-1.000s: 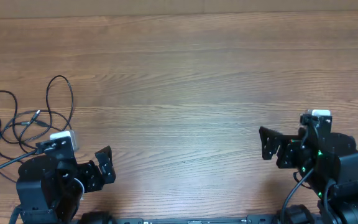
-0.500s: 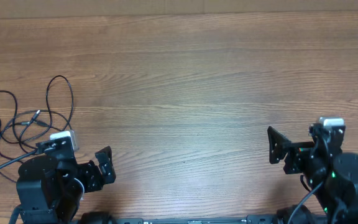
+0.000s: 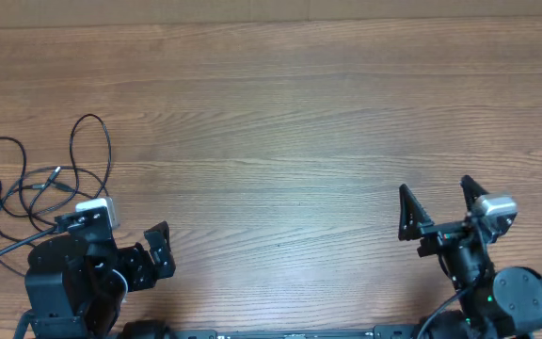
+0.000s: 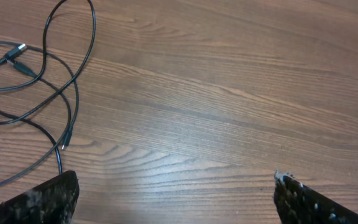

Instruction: Untangle cables

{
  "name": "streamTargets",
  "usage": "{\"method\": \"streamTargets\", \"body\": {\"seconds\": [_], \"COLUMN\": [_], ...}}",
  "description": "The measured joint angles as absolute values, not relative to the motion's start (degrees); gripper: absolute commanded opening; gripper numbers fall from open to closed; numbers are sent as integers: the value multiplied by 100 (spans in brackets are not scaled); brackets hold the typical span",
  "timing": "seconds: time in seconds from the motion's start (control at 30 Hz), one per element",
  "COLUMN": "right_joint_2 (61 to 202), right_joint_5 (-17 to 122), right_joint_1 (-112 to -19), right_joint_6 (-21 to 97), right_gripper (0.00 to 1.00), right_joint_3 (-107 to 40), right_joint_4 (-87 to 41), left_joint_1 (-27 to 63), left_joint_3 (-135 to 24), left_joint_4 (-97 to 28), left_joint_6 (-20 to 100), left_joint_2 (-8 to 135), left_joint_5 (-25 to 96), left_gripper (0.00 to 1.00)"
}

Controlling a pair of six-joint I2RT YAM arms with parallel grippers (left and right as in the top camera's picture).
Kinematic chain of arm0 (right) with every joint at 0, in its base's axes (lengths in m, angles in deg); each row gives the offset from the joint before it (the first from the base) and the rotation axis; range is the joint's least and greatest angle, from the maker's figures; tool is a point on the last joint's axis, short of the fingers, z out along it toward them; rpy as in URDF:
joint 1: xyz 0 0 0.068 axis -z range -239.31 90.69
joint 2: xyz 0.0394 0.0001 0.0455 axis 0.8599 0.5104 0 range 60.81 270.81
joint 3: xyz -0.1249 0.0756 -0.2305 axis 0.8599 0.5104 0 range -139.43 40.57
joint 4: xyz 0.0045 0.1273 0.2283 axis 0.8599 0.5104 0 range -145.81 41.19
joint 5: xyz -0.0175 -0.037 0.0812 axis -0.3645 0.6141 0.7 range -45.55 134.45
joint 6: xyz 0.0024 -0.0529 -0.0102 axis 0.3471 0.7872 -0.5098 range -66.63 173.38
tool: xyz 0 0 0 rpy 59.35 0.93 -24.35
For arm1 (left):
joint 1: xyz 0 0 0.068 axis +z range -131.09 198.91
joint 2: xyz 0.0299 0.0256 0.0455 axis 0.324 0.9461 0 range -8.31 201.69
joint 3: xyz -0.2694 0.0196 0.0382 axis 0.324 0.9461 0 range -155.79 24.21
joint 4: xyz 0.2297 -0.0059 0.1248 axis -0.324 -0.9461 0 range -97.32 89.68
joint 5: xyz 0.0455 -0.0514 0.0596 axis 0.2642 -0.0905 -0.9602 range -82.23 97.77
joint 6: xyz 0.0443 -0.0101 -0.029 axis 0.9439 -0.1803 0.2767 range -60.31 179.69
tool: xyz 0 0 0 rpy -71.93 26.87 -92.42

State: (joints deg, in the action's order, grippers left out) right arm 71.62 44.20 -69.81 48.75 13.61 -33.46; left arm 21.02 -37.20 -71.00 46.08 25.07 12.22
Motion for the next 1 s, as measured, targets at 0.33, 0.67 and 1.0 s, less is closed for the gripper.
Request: {"method": "streamTargets", "body": {"seconds": [0.33, 0.67, 1.0], "right_joint_2": [6403, 6165, 6165], "right_joint_5": [4446, 4444, 4446], "right_joint_1": [-6981, -6981, -6979], "right_joint_6": [4891, 4888, 4891], "right_gripper": [100, 100, 100], "right_joint_3": [2522, 3186, 3951], "right_joint_4": [-4599, -5361, -5917], "left_joint_1": [2102, 2102, 2102], "left_joint_3": [-3720, -3720, -3722], "left_joint_4": [-7100, -7100, -7102], "left_joint_6": [4608, 4608, 4608], "left_joint_2": [2507, 2507, 2507], "left_joint_5": [1222, 1222, 1222], "left_gripper": [100, 99, 100]}}
